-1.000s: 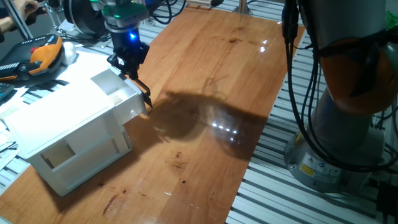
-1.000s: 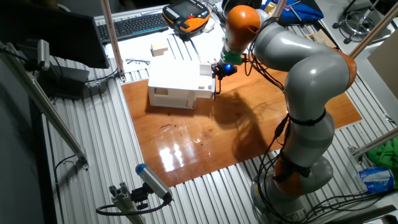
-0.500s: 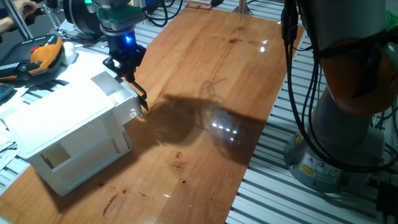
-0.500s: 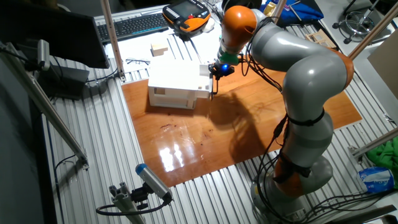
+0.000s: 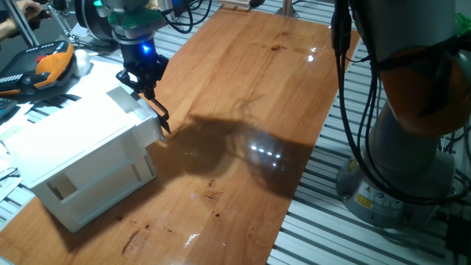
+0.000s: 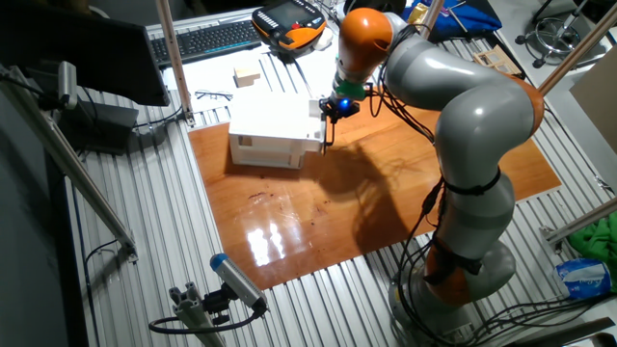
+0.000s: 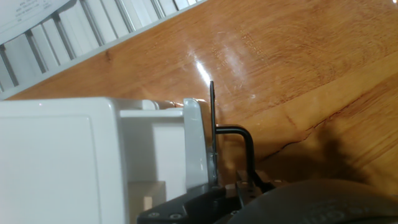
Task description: Put things in the drawer
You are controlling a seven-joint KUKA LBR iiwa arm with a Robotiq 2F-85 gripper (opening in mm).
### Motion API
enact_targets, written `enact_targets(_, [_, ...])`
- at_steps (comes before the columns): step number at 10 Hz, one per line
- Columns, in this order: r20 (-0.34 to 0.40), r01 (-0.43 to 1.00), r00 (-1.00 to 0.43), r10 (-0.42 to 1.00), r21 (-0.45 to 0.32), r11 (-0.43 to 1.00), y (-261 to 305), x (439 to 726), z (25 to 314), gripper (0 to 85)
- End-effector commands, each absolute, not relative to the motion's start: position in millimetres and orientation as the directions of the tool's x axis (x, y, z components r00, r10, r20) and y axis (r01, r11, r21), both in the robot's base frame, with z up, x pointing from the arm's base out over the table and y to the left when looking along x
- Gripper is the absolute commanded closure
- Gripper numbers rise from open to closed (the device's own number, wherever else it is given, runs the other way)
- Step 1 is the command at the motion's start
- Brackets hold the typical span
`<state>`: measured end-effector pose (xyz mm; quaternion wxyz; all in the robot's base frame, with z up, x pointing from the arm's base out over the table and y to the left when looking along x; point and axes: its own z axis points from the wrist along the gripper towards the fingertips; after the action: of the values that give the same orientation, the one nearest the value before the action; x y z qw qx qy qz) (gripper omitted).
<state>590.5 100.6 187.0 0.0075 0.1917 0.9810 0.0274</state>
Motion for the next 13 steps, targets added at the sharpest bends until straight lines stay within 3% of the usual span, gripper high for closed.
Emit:
enact_targets(1, [-0.004, 0.376, -0.926, 0.377, 0.056, 0.925, 101.9, 591.1, 187.5, 85.0])
enact_targets(13, [-0.010, 0.392, -0.920, 0.393, 0.051, 0.919, 119.1, 595.3, 181.5, 85.0])
